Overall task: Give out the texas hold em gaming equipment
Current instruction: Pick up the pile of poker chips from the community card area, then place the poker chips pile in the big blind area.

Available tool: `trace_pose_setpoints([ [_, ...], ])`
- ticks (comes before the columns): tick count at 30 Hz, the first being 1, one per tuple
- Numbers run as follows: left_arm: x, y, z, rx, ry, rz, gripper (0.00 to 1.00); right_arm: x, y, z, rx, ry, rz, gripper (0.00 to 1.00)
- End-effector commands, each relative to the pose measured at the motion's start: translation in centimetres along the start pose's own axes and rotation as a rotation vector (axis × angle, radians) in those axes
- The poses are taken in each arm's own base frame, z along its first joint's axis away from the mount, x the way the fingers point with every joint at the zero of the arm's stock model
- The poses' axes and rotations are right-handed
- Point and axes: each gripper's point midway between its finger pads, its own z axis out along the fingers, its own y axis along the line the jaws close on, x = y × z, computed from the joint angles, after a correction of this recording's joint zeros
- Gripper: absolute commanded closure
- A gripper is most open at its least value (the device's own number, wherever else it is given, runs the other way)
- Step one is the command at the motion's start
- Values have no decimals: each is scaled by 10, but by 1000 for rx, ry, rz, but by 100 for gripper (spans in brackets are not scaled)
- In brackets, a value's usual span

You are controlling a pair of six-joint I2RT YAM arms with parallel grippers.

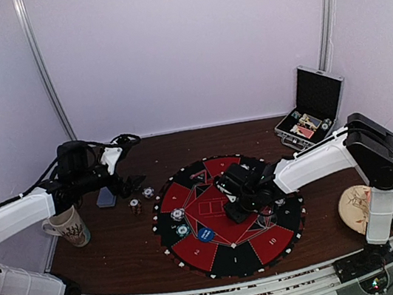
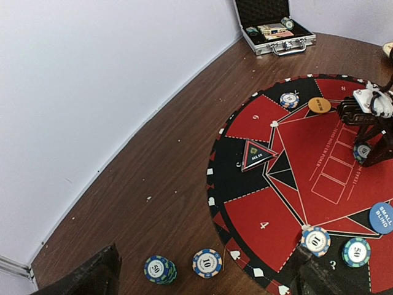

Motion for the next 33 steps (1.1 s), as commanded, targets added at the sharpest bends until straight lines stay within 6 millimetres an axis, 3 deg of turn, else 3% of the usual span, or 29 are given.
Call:
trace_pose_setpoints([
  [1, -11, 8, -5, -36, -43, 17, 2, 12, -3, -5, 18, 39, 8, 79],
  [14, -11, 8, -4, -37, -42, 17, 2, -27, -57, -31, 78, -83, 190, 79],
  [25, -11, 7, -4, -32, -43, 15, 2, -57, -134, -44, 241, -141, 359, 80],
  [33, -11, 6, -5, -29, -45, 17, 2, -76, -181, -31, 318, -153, 441, 80],
])
